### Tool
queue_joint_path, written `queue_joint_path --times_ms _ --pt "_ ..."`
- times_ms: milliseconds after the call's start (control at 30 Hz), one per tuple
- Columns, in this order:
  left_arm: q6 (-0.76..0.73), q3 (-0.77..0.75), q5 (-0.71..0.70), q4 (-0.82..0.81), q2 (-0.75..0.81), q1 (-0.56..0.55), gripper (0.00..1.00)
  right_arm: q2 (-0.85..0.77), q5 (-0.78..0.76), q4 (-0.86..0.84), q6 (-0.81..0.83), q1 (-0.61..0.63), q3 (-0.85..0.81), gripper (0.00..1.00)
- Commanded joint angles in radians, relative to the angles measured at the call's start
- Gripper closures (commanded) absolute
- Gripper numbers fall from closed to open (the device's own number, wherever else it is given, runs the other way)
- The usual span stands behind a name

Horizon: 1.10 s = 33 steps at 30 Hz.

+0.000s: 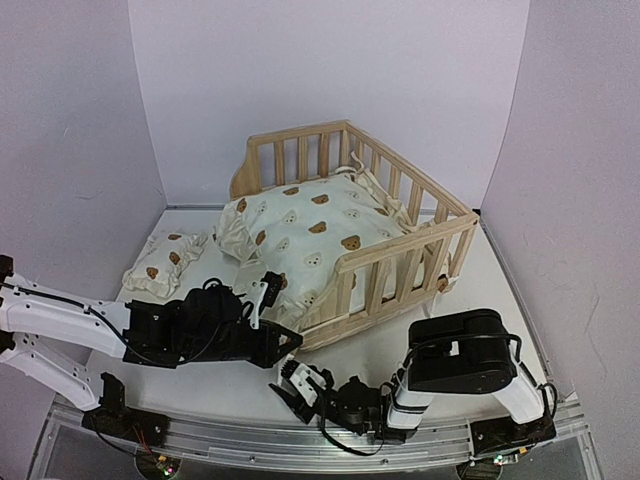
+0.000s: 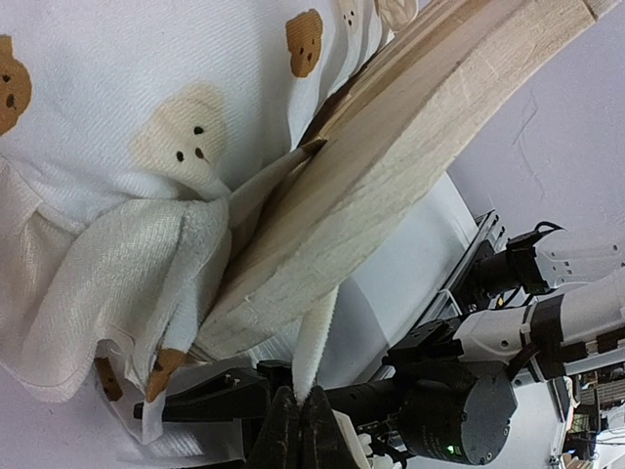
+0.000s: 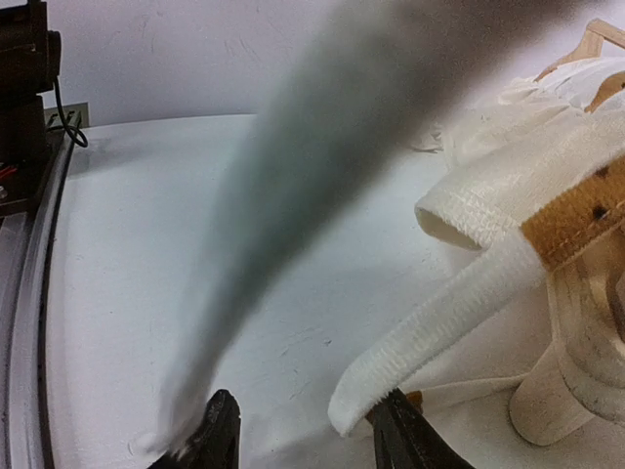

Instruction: Set up the pet bed

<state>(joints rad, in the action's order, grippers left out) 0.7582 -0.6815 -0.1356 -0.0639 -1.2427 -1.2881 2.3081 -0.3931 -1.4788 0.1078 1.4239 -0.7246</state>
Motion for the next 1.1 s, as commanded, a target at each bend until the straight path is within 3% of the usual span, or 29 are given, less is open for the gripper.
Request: queue_joint_path --times_ms 0,133,233,533,667,800,867,933,1067 --pt "-0.015 -0.047 -0.02 0.022 0.038 0.004 1.0 0.012 -0.023 -0.06 -0.016 -0.009 -0.02 0.53" --pt "-0.014 -0.049 -0.014 0.024 0.034 0.004 1.0 -0.002 -0.017 -0.061 -0.024 -0.011 -0.005 0.61" --pt "-0.011 -0.054 -0.006 0.024 0.024 0.004 1.0 -0.002 -0.016 -0.063 -0.029 -0.014 -0.019 0.73" --pt "-0.014 -0.059 0.002 0.025 0.016 0.005 1.0 0.006 -0.02 -0.072 -0.04 -0.022 -0.041 0.75" --pt "-0.016 -0.054 -0.001 0.027 0.023 0.004 1.0 -0.012 0.011 -0.074 -0.059 -0.022 -0.014 0.9" --pt "-0.024 -0.055 0.026 0.03 0.0 0.004 1.0 -0.174 0.045 -0.041 -0.164 -0.022 0.164 1.0" --pt "-0.032 -0.064 0.058 0.03 -0.03 0.004 1.0 -0.316 0.047 0.073 -0.257 -0.021 0.276 1.0" --pt "-0.031 -0.072 0.085 0.028 -0.057 0.003 1.0 -0.464 0.076 0.294 -0.338 -0.022 0.342 1.0" --pt "-0.027 -0.079 0.11 0.018 -0.109 0.003 1.0 -0.696 0.07 0.846 -0.393 -0.025 0.28 1.0"
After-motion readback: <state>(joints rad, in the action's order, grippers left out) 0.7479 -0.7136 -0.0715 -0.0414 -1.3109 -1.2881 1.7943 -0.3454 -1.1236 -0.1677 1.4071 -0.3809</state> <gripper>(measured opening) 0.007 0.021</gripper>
